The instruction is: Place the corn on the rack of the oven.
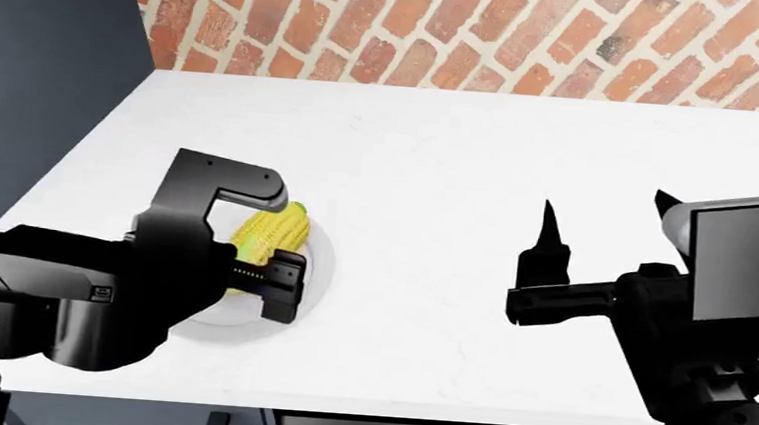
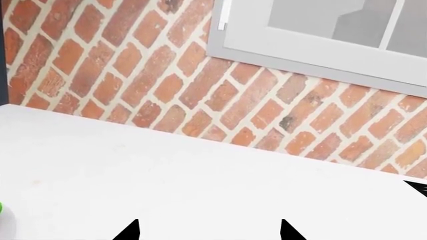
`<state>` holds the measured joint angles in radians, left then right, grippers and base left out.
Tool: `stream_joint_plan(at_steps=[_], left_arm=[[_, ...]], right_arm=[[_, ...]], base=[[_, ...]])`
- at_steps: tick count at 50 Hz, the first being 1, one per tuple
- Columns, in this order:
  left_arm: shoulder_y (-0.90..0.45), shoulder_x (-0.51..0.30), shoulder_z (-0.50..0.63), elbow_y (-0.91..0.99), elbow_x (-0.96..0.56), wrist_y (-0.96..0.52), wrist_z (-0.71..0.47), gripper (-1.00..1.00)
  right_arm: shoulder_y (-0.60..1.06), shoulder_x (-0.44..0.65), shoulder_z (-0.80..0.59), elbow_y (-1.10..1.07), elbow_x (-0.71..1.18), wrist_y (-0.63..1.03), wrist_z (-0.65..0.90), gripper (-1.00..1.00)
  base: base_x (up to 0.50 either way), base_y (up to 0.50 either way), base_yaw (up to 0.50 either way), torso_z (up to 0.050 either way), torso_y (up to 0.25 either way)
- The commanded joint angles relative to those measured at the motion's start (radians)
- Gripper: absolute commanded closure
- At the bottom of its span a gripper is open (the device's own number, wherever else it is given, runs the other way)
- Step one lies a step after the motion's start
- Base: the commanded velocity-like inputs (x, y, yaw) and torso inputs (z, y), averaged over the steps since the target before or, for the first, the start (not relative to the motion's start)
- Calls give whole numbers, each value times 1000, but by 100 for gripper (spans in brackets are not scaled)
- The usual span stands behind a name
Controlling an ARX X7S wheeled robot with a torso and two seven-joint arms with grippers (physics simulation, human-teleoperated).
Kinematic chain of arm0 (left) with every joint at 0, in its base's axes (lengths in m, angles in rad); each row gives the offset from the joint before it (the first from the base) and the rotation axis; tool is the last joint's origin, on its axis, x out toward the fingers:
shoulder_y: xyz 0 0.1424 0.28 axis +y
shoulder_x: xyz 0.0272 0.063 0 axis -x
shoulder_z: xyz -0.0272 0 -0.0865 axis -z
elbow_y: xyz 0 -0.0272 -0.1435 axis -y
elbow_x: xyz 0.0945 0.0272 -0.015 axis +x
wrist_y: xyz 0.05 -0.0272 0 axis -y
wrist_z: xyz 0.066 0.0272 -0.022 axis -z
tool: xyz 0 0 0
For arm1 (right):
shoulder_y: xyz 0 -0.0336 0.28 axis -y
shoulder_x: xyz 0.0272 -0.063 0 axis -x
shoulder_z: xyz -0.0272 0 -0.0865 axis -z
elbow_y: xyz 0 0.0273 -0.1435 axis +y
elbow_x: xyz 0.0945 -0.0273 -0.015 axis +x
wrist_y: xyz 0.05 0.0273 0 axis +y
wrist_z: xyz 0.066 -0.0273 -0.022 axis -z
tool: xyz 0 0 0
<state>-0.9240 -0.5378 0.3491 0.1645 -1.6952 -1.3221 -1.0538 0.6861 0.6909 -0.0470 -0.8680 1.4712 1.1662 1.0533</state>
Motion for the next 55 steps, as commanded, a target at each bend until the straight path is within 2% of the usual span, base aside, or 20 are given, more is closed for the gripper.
stream_joint_plan(at_steps=[1, 23, 24, 43, 51, 52, 55], left_arm=[[12, -2, 14, -5, 29, 14, 27, -100], [11, -11, 31, 1, 37, 29, 38, -100], [11, -12, 31, 1, 38, 30, 38, 100], [5, -25, 41, 29, 50, 43, 51, 100], [-25, -36, 1, 66, 65, 83, 59, 100], [-35, -44, -1, 94, 67, 77, 92, 100], [-40, -51, -14, 111, 26, 80, 65, 100]], right_arm=[[-8, 1, -6, 2, -16, -7, -13, -100], [-4, 9, -14, 1, -13, -18, -9, -100], [-4, 11, -14, 1, -11, -18, -7, -100], [5, 19, -23, -2, 2, -22, 11, -100], [5, 26, -19, -10, 11, -29, 21, -100], [5, 27, -20, -10, 10, -30, 21, -100], [14, 28, -23, -11, 20, -28, 29, -100]], base=[[0, 0, 0, 0, 0], [0, 0, 0, 0, 0], [0, 0, 0, 0, 0], [0, 0, 0, 0, 0], [0, 0, 0, 0, 1], [0, 0, 0, 0, 0], [0, 0, 0, 0, 0]])
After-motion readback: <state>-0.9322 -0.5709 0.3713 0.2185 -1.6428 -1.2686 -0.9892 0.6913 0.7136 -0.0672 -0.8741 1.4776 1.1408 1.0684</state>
